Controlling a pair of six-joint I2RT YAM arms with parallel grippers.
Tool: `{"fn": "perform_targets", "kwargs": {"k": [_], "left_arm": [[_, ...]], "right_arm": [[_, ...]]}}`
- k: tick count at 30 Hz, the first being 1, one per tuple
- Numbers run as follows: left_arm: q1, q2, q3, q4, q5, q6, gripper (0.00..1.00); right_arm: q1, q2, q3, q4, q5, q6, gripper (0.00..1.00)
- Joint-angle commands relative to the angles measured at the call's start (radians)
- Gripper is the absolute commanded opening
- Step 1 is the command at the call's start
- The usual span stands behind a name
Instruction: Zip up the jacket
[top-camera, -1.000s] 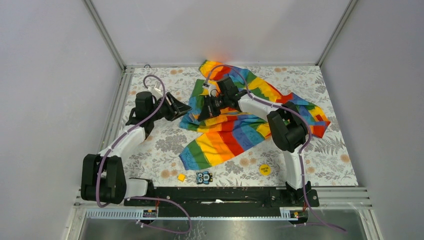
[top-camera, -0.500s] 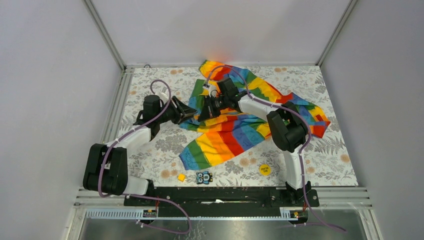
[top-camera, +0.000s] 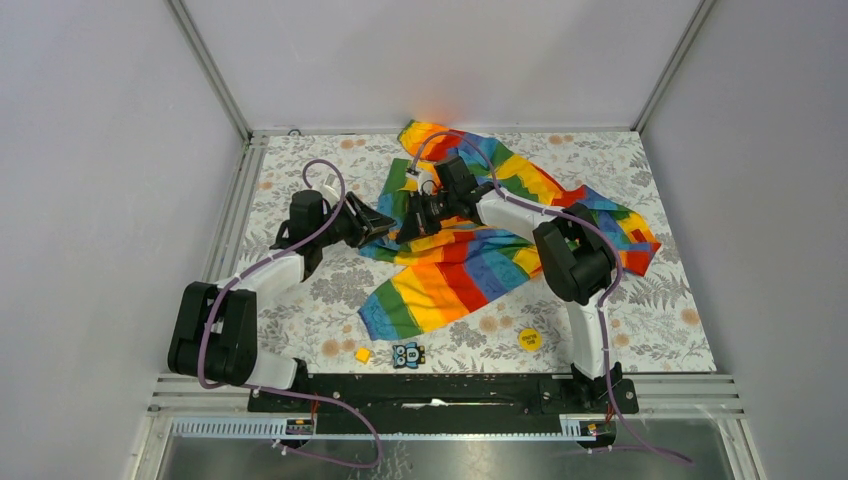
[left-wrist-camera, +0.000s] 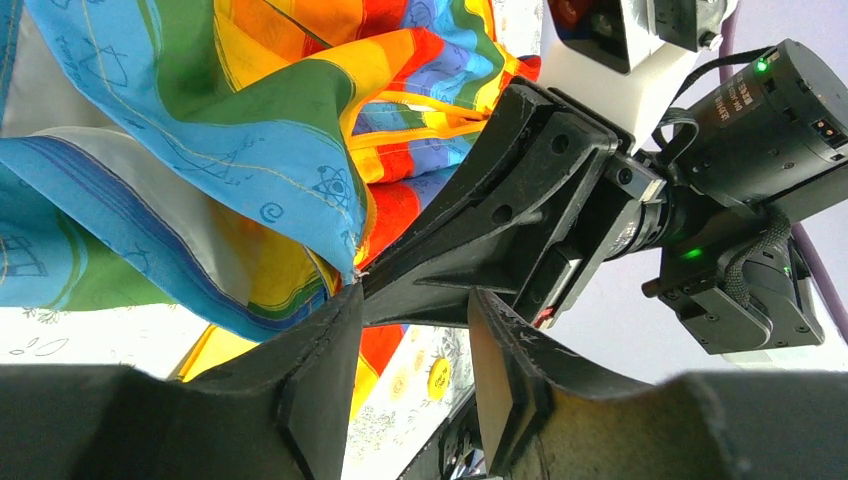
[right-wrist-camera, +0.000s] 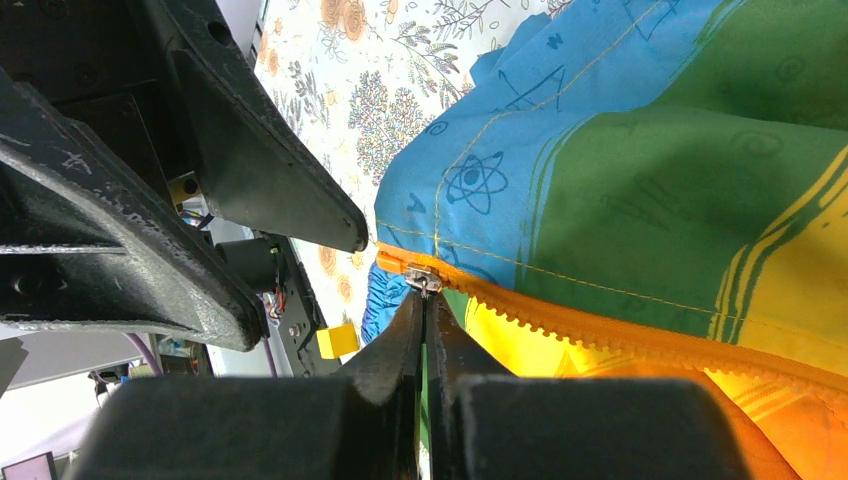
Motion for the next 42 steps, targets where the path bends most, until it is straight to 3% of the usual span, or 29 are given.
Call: {"fn": "perform_targets", "kwargs": {"k": [1,26,33,38,42], "left_arm": [[-0.004,-0.004,-0.009,0.034,-0.028,0.016,0.44],[-0.028,0.0,-0.039,0.046,-0.052,0.017,0.56],[-0.045,0.046,-0.003,0.078,-0.053,0.001,0.49],[-0.053,0.055,0.02,0.042,-0.106,0.025,0.34],[-0.058,0.053,0.024,0.013,-0.159,0.042,0.34]], "right_arm": [[0.014,-0.034,0.005,0.034,-0.016,0.011,0.0],[0.019,-0.028,0.013,0.032,-0.014,0.012,0.0],[0.027,-0.029,0.018,0.033,-0.016,0.014,0.0],[0.029,-0.03,0.018,0.032,-0.014,0.012,0.0],[0.032,-0.026,0.026,0.032,-0.017,0.015,0.0]]}}
